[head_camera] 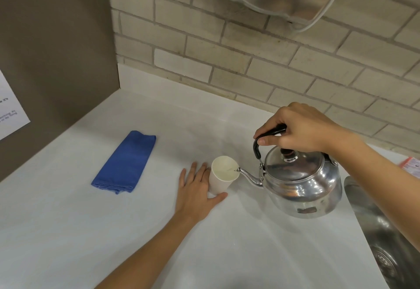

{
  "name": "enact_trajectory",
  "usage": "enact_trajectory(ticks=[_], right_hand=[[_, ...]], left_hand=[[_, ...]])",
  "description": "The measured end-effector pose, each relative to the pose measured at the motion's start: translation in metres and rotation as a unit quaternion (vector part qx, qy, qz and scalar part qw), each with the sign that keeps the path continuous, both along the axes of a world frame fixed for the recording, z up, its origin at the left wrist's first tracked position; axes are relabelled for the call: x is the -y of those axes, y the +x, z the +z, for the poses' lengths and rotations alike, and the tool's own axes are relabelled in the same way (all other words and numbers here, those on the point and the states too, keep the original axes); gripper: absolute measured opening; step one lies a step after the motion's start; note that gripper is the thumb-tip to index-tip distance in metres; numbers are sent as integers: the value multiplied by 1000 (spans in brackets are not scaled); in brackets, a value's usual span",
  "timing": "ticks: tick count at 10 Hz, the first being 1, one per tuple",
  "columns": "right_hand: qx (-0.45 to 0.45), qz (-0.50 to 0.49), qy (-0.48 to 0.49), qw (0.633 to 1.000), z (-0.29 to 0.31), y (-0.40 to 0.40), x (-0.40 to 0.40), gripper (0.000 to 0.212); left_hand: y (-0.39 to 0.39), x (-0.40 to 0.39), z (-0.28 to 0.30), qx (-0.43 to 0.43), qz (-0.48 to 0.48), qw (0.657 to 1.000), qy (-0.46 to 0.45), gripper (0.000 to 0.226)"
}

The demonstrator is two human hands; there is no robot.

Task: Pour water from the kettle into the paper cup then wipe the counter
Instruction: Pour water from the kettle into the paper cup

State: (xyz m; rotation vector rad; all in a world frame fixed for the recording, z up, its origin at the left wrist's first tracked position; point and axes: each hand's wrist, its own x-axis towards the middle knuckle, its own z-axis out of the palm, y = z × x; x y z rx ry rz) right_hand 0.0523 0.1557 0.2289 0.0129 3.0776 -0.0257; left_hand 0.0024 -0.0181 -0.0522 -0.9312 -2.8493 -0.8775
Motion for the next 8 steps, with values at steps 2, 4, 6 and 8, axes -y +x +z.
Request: enact_trajectory(ticks=[2,4,6,8], right_hand=[[0,-1,2,1000,0,0,-1,17],[3,0,3,1000,0,-1,-1,18],[2,2,4,1000,0,-2,-2,17],[-3,7,11,1000,-2,-4,-3,17]], left_hand=[[0,-1,-1,-1,1,1000,5,93],[0,0,-2,-4,0,1000,4,92],[0,0,-2,-6,0,1000,2,91],[0,0,0,-1,1,1000,-3,92]])
